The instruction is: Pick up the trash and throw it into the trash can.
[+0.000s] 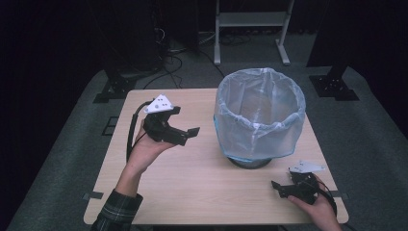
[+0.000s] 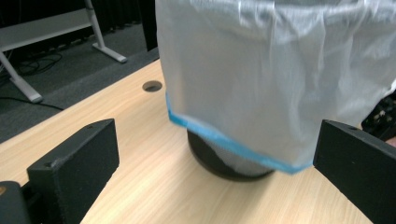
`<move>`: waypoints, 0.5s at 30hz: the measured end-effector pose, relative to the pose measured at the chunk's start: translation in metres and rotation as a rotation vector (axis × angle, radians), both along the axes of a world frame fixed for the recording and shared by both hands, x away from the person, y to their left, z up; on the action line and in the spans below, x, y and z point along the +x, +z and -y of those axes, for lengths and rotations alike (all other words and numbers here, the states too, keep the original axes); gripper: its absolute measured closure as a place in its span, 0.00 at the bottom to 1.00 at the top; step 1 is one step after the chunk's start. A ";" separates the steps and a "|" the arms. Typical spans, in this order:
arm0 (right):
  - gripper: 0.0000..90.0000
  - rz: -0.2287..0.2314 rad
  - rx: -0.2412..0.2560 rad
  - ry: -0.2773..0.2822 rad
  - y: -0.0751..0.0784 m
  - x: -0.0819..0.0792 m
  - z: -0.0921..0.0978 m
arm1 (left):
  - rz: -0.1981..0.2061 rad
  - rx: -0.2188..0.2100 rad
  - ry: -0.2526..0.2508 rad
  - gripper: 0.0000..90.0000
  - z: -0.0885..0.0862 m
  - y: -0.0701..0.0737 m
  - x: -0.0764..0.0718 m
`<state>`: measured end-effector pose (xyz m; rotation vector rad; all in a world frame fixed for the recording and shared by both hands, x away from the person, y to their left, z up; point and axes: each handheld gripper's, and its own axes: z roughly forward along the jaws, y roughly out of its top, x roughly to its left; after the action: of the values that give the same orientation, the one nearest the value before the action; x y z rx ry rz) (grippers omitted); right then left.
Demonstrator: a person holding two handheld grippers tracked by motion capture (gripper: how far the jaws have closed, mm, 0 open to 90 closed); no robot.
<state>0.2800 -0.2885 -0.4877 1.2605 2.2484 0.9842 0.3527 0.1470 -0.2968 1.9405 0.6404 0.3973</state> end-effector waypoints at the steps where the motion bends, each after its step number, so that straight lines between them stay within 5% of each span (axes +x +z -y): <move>1: 0.11 0.000 0.000 0.000 0.000 0.000 0.000 | -0.002 0.002 0.002 0.00 -0.002 -0.003 -0.002; 15: 0.11 0.000 0.000 0.001 0.000 0.000 0.000 | -0.038 0.031 0.024 0.00 -0.025 -0.043 -0.024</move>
<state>0.2802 -0.2885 -0.4878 1.2594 2.2486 0.9849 0.3289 0.1719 -0.3402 1.9754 0.6870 0.3878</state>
